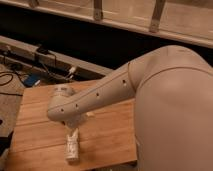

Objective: Place the bottle in the ceramic bowl

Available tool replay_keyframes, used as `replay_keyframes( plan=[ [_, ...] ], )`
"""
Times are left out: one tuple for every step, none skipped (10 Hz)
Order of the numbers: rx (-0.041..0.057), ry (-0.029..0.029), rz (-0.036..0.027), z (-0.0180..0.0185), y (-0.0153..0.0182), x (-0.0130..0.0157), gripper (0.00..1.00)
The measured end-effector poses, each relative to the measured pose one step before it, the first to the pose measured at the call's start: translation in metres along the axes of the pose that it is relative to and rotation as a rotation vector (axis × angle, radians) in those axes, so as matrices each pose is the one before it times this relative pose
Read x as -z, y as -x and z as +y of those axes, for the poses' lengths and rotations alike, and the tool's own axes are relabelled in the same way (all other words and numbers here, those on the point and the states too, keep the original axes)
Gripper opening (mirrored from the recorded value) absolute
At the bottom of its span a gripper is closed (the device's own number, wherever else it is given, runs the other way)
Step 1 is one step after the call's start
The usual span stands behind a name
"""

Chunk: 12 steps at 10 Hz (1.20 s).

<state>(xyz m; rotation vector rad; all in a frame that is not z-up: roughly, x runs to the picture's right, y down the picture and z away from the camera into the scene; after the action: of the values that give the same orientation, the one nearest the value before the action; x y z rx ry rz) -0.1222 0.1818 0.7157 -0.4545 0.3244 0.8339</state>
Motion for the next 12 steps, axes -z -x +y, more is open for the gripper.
replay_keyframes(
  plan=[
    [-0.02145,0.02642,-0.00055,0.00542,-0.00023,-0.00558,0.8],
    [-0.01764,0.02345,-0.0032,0.00595,0.00094,-0.00413,0.8],
    [-0.0179,0.02133,-0.00352,0.00377,0.00027,-0.00396,0.8],
    [-0.02555,0.02935,-0.0066,0.00489,0.00195,-0.00557,0.8],
    [-0.01513,0.01919,-0.00488,0.00989,0.00379,-0.00444,0.8],
    [-0.01909,0.00942,-0.00327,0.01102,0.00386,-0.00327,0.8],
    [-0.01587,0.00857,-0.00429,0.00841,0.00279,-0.00194,0.8],
    [-0.00636,-0.00228,0.00135,0.00028,0.00003,-0.00096,0.8],
    [-0.00184,-0.00026,-0.00029,-0.00098,-0.00009,0.00011,0.8],
    [0.00131,-0.00275,0.00118,-0.00016,-0.00001,0.00003,0.8],
    [0.00251,-0.00187,0.00338,0.00117,0.00029,-0.00056,0.8],
    [0.01536,-0.00499,0.01346,0.00352,0.00169,-0.00382,0.8]
  ],
)
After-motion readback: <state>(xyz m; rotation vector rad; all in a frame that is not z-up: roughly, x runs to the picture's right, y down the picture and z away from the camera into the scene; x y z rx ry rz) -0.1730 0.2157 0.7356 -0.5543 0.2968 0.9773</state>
